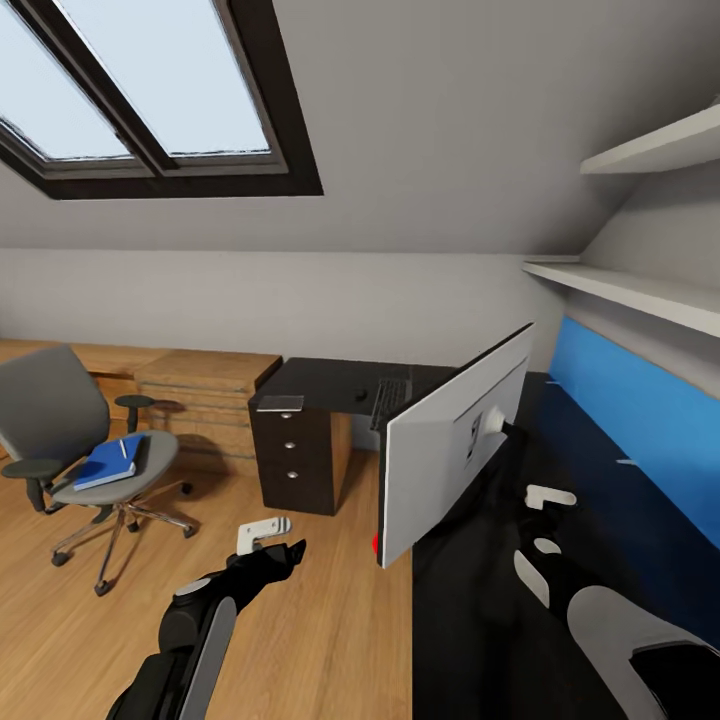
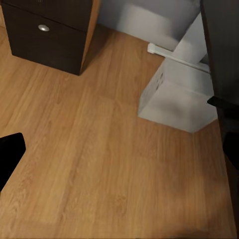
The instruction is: In the bedroom, organize the workspace by keeping the computer under the desk, ensuring the monitor is on the desk, placing the keyboard on the desk next to the monitor, placing the mouse on the desk next to the keyboard, moving the folder from the swivel chair onto the desk next to the mouse, stacking the notebook on top of the folder with the pen on top of the notebook, and positioning the swivel chair next to the desk.
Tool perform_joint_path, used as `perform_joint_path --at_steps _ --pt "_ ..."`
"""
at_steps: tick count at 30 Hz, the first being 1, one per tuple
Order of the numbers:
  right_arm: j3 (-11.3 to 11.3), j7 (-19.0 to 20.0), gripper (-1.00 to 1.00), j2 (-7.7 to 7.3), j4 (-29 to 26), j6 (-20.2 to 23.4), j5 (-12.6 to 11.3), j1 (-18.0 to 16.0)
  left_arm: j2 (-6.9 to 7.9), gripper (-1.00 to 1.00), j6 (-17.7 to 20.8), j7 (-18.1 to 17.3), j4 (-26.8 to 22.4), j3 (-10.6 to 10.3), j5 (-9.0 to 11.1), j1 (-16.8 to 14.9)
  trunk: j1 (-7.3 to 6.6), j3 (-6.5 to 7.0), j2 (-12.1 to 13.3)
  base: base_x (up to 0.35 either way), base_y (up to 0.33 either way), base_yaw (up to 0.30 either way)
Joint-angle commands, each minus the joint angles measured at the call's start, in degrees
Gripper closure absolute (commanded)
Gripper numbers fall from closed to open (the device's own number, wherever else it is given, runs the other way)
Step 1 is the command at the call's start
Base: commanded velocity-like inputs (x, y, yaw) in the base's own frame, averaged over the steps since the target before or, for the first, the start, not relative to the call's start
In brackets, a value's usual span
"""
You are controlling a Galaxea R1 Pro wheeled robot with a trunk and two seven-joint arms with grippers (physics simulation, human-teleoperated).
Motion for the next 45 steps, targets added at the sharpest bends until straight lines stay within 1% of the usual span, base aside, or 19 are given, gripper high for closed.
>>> perform_joint_path --at_steps 1,20,28,45 --pt "0.5 -0.2 -1.0 -0.05 0.0 -0.2 -0.5 -0.1 -0.02 -1.0 0.3 0.3 0.0 0.0 0.5 0.0 0.03 -0.08 0.0 0.132 0.047 0.0" --pt "0.5 -0.2 -1.0 -0.08 0.0 -0.2 -0.5 -0.1 -0.09 -1.0 0.3 0.3 0.6 -0.1 0.5 0.0 0.03 -0.08 0.0 0.09 0.005 0.0" --pt "0.5 -0.2 -1.0 -0.11 0.0 -0.2 -0.5 -0.1 -0.09 -1.0 0.3 0.3 0.8 -0.9 0.5 0.0 0.03 -0.08 0.0 0.054 0.0 0.0" --pt "0.5 -0.2 -1.0 -0.5 0.0 -0.2 -0.5 -0.1 -0.09 -1.0 0.2 0.3 1.6 -1.1 0.5 0.0 0.03 -0.08 0.0 0.051 0.0 0.0"
